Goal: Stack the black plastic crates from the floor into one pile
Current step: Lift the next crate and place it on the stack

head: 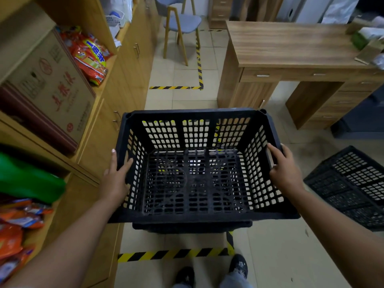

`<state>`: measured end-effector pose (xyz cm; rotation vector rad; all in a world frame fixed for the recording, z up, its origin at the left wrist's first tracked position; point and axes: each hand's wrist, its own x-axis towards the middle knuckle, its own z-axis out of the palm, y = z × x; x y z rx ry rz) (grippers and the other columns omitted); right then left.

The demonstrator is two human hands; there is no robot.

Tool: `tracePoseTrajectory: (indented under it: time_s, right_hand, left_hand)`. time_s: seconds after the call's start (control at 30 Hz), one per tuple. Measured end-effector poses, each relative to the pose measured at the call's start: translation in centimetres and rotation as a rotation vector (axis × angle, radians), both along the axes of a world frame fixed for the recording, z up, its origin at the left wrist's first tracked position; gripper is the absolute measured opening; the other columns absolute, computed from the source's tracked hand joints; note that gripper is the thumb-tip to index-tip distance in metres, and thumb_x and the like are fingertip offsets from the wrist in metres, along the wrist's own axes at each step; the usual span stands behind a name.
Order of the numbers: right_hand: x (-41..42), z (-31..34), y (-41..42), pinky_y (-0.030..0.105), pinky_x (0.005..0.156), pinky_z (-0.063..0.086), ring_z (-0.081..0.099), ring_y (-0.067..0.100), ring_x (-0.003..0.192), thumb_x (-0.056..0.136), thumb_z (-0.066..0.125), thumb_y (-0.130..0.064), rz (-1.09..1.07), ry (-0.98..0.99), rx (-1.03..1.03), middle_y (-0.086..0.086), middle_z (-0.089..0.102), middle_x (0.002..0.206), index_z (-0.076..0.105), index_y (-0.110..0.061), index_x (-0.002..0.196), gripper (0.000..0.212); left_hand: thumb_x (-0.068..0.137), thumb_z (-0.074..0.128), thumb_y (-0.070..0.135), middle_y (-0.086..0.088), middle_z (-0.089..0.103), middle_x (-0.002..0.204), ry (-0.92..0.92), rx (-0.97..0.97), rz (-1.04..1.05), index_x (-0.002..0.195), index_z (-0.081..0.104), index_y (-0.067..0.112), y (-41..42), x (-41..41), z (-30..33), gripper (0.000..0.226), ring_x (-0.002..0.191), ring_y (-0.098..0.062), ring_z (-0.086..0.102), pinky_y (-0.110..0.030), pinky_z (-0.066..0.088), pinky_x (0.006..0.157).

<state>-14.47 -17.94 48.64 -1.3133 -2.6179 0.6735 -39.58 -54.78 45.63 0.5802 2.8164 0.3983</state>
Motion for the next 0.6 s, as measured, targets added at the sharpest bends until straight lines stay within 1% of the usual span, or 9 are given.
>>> tracePoseTrajectory:
  time_s: [0.1,0.17,0.23,0.3,0.43,0.5,0.6]
  right_hand:
    - [-0.3,0.0,0.4,0.038,0.076,0.051,0.047,0.032,0.123,0.079,0.053,0.009,0.003,-0.02,-0.032,0.003,0.019,0.158,0.032,-0.034,0.146,0.082]
    - [-0.4,-0.3,0.3,0.034,0.069,0.049,0.05,0.03,0.118,0.079,0.053,0.008,0.003,-0.047,-0.031,0.003,0.019,0.157,0.032,-0.036,0.145,0.082]
    - [-0.4,-0.9,0.1,0.032,0.067,0.046,0.051,0.029,0.118,0.08,0.053,0.009,0.002,-0.061,-0.04,0.002,0.019,0.157,0.032,-0.035,0.145,0.082]
    - [-0.4,-1.7,-0.2,0.033,0.068,0.048,0.05,0.03,0.12,0.079,0.052,0.01,-0.003,-0.061,-0.055,0.002,0.019,0.158,0.033,-0.035,0.145,0.082]
    - [-0.6,-2.2,-0.3,0.035,0.071,0.051,0.053,0.032,0.116,0.079,0.053,0.009,-0.027,-0.074,-0.052,0.002,0.02,0.158,0.034,-0.034,0.144,0.081]
    - [-0.6,-2.4,-0.2,0.038,0.073,0.053,0.054,0.033,0.114,0.079,0.052,0.009,-0.016,-0.075,-0.043,0.002,0.02,0.157,0.034,-0.035,0.144,0.081]
    - [-0.7,-2.4,0.1,0.038,0.073,0.054,0.054,0.031,0.114,0.079,0.052,0.009,-0.019,-0.062,-0.024,0.003,0.023,0.156,0.034,-0.034,0.144,0.08]
  left_hand:
    - [0.078,0.057,-0.017,0.006,-0.016,0.16,-0.004,-0.02,-0.002,0.148,0.028,0.035,0.3,-0.4,1.0,0.092,0.128,-0.033,0.036,-0.037,0.054,0.078]
    - [0.078,0.06,-0.014,0.006,-0.017,0.16,-0.006,-0.041,-0.007,0.149,0.026,0.036,0.4,-0.6,1.2,0.093,0.129,-0.033,0.037,-0.035,0.054,0.079]
    - [0.078,0.062,-0.012,0.006,-0.019,0.159,-0.008,-0.069,-0.02,0.149,0.025,0.036,0.2,-0.6,0.8,0.093,0.128,-0.033,0.037,-0.035,0.054,0.08]
    - [0.079,0.064,-0.01,0.006,-0.021,0.159,-0.016,-0.088,-0.008,0.149,0.025,0.035,0.1,-0.4,0.0,0.092,0.128,-0.034,0.038,-0.034,0.054,0.079]
    - [0.078,0.069,-0.005,0.005,-0.02,0.159,0.006,-0.1,0.013,0.148,0.027,0.036,0.0,-0.4,-0.8,0.092,0.116,-0.029,0.044,-0.031,0.054,0.069]
    - [0.077,0.07,-0.003,0.004,-0.018,0.159,0.023,-0.091,0.01,0.149,0.027,0.035,-0.1,-0.5,-1.0,0.092,0.116,-0.03,0.044,-0.032,0.054,0.07]
    - [0.077,0.069,-0.006,0.003,-0.014,0.16,0.031,-0.08,0.008,0.148,0.028,0.033,-0.1,-0.6,-1.2,0.091,0.12,-0.033,0.043,-0.036,0.054,0.075]
